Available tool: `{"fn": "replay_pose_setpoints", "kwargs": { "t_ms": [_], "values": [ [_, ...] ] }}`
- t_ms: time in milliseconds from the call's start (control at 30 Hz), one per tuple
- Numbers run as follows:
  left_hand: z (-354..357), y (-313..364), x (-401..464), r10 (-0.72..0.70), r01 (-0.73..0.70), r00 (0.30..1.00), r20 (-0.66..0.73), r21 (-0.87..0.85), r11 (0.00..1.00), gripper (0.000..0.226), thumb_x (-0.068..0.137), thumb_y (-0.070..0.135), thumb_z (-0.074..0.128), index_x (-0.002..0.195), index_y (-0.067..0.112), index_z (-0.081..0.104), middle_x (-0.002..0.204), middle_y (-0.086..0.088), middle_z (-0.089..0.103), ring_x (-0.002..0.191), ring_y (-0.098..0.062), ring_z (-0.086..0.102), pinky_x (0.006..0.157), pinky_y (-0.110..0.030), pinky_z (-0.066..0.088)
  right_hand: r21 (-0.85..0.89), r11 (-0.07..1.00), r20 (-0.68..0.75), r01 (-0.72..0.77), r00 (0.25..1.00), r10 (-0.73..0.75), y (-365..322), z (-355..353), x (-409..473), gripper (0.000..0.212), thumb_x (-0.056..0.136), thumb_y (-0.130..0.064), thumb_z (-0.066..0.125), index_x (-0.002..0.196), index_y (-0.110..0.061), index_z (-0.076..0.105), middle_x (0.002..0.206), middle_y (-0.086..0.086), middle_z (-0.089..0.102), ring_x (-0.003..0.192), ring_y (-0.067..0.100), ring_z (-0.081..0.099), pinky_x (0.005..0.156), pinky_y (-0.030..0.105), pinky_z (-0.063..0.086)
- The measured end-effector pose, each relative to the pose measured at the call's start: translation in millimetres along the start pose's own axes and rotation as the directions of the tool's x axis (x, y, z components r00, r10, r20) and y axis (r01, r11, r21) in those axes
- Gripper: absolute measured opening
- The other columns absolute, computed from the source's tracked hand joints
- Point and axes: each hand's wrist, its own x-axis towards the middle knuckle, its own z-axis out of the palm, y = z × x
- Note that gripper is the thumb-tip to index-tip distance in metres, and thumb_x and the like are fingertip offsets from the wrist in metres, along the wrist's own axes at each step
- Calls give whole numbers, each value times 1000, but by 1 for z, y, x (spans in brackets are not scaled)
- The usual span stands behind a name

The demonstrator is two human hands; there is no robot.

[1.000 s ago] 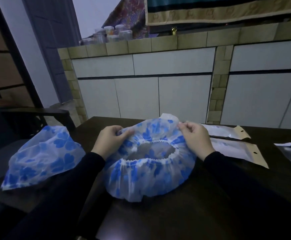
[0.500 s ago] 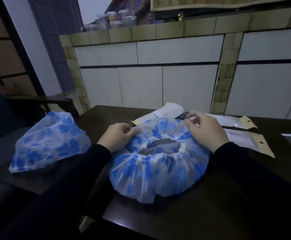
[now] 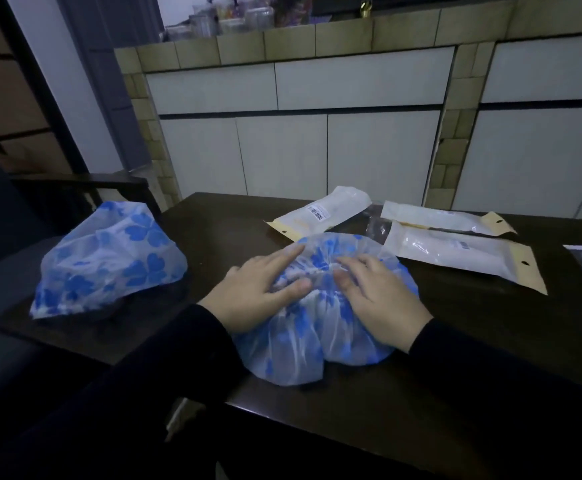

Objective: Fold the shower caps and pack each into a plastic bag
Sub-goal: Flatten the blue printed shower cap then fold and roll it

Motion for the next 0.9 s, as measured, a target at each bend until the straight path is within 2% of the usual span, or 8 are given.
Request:
{"fn": "replay_pose_setpoints", "kwargs": {
  "t_ms": [200, 367, 467, 567, 633, 700, 800, 900],
  "values": [
    [11, -35, -3, 19, -27, 981, 191, 41, 999, 116, 47, 101, 31, 146, 54, -7, 159, 21, -5, 145, -5, -1, 116, -49, 1, -213, 972, 287, 102, 957, -38, 11, -15, -8, 86, 71, -80, 12, 150, -46, 3, 160, -4, 7, 146, 17, 8, 118, 41, 12],
    [-11, -42, -6, 3, -14, 984, 179, 58, 998, 125, 44, 82, 70, 143, 59, -3, 157, 22, 6, 140, 1, -4, 116, -52, -2, -270, 953, 363, 135, 931, -29, 22, -26, -13, 99, 64, -89, 32, 148, -50, -4, 160, -10, 0, 146, 15, 6, 117, 38, 10],
    [-28, -47, -4, -35, 26, 996, 87, 103, 994, 127, 44, 78, 75, 147, 52, 7, 158, 21, 8, 145, -6, 5, 115, -50, 7, -391, 904, 287, 171, 956, -57, 22, -32, -18, 107, 57, -97, 27, 150, -46, 7, 155, -7, 22, 138, 14, 27, 111, 34, 26],
    [-34, -43, -5, 1, -3, 1000, 21, 68, 998, 107, 55, 71, 66, 148, 45, 19, 157, 18, 16, 144, -6, 16, 115, -53, 16, -460, 869, 126, 184, 982, -142, 15, -40, -22, 104, 58, -97, 16, 143, -41, 34, 110, -15, 55, 92, 3, 48, 70, 20, 37],
    [-34, -33, -7, 12, -12, 1000, -7, 18, 1000, 91, 67, 59, 57, 149, 40, 24, 155, 18, 25, 142, -5, 22, 116, -49, 21, -480, 866, -9, 143, 986, -168, 9, -43, -22, 86, 68, -90, 16, 127, -39, 53, 77, -18, 52, 70, 1, 47, 56, 18, 33],
    [-27, -19, -6, -32, 31, 999, -9, -36, 999, 88, 72, 64, 54, 150, 37, 23, 154, 18, 28, 141, -7, 26, 116, -44, 23, -476, 870, -160, 134, 959, -235, 8, -41, -17, 58, 84, -73, 27, 104, -34, 65, 66, -14, 53, 64, 3, 48, 59, 22, 40],
    [-5, 0, -1, -28, 22, 999, 38, 148, 989, 93, 80, 76, 46, 153, 33, 9, 159, 17, 10, 145, -7, 14, 118, -45, 14, -416, 888, -191, 197, 936, -297, 6, -33, -12, 37, 95, -49, 43, 120, -29, 60, 108, -7, 59, 104, 11, 52, 87, 28, 40],
    [14, 1, 2, 23, -50, 991, 130, 211, 976, 105, 72, 86, 39, 153, 35, -4, 160, 16, -6, 147, -6, -3, 118, -46, 6, -417, 901, 84, 120, 992, -94, 12, -21, -9, 61, 97, -56, 33, 150, -26, 28, 155, -4, 28, 141, 13, 24, 113, 37, 23]
  ]
}}
